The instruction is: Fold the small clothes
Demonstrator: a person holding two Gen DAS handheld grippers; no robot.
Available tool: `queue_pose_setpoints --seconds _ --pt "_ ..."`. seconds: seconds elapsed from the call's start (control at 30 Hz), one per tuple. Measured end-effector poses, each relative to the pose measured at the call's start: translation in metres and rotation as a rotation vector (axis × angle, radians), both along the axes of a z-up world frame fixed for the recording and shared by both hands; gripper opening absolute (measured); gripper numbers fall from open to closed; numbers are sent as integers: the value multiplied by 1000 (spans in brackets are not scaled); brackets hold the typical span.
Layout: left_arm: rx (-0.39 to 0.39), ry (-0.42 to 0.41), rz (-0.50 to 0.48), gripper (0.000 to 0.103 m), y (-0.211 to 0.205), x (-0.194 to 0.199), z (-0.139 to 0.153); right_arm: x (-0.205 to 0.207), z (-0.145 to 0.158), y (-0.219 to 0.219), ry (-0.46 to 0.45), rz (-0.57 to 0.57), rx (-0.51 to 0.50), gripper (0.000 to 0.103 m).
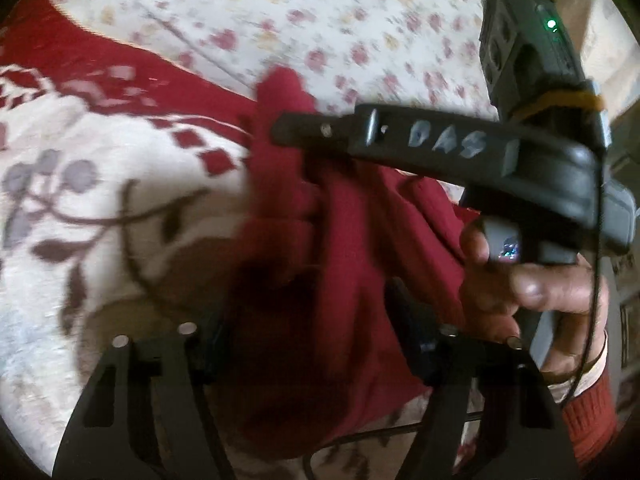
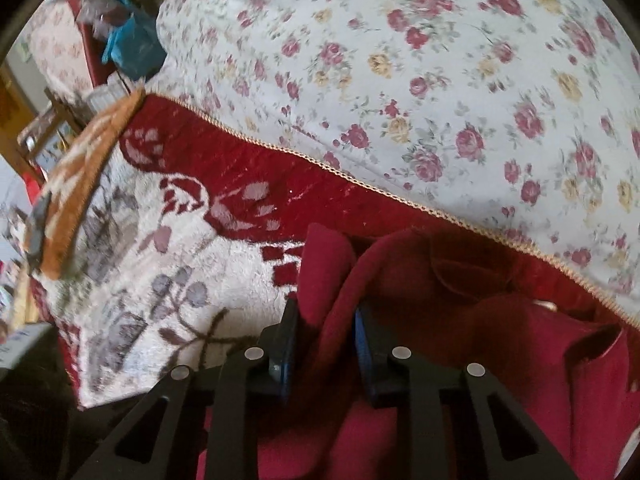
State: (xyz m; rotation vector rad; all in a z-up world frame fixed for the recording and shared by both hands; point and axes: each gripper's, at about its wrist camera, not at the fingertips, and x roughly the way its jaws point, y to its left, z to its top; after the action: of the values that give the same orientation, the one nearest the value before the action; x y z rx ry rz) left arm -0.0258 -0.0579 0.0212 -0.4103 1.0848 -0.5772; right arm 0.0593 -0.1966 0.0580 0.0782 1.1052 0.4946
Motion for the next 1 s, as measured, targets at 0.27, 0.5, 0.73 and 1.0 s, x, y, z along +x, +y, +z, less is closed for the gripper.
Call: queue_pose_setpoints --seconds 0.27,0.5,0.73,1.0 --pt "61 -11 6 67 -10 0 -5 -58 -4 -112 -31 -175 3 60" --pt "71 -15 13 67 -9 -3 -6 -72 -14 -223 -95 -430 -173 48" --pt "47 0 35 67 -5 -3 -7 -67 19 -262 -137 -660 -124 54" --pt "23 7 71 67 -1 -11 -6 -32 26 -90 -38 -173 -40 78"
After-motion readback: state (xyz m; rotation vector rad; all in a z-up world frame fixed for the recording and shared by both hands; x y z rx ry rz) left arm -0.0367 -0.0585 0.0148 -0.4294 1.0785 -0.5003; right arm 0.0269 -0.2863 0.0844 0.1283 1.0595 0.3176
